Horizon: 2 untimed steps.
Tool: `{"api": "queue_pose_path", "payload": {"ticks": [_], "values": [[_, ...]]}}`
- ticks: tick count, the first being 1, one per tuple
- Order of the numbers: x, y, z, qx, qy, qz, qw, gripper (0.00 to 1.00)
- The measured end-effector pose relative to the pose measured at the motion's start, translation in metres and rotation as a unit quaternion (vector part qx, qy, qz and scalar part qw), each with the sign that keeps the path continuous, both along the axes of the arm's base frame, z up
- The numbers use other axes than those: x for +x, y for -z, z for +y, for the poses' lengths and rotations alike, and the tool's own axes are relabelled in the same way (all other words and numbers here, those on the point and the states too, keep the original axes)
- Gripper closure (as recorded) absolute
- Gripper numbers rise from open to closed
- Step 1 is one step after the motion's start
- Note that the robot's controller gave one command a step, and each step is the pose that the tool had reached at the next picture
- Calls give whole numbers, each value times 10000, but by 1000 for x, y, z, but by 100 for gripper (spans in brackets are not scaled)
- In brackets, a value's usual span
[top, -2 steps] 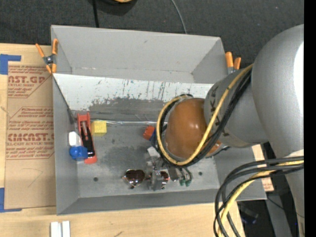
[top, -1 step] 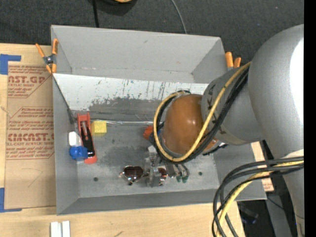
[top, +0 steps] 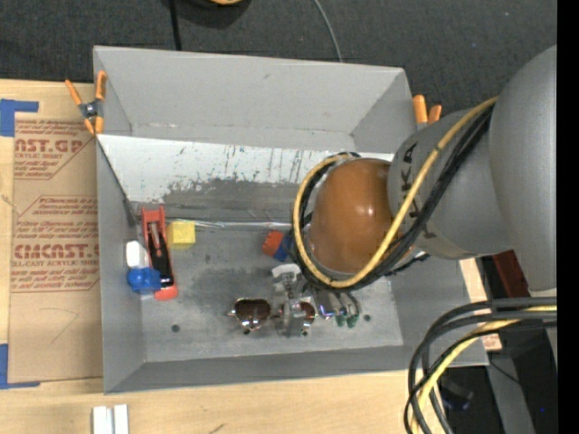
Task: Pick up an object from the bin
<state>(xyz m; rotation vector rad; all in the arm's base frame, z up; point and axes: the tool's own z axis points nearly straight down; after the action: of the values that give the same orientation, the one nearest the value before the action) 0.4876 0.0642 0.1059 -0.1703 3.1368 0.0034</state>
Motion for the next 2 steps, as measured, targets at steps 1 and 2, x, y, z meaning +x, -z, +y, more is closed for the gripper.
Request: {"api": "queue_pose_path", "payload": {"ticks": [1, 2], "values": [[2, -24, -1, 8, 111, -33, 9999, 100], [12, 2, -6, 11, 149, -54, 9999, 100]]}}
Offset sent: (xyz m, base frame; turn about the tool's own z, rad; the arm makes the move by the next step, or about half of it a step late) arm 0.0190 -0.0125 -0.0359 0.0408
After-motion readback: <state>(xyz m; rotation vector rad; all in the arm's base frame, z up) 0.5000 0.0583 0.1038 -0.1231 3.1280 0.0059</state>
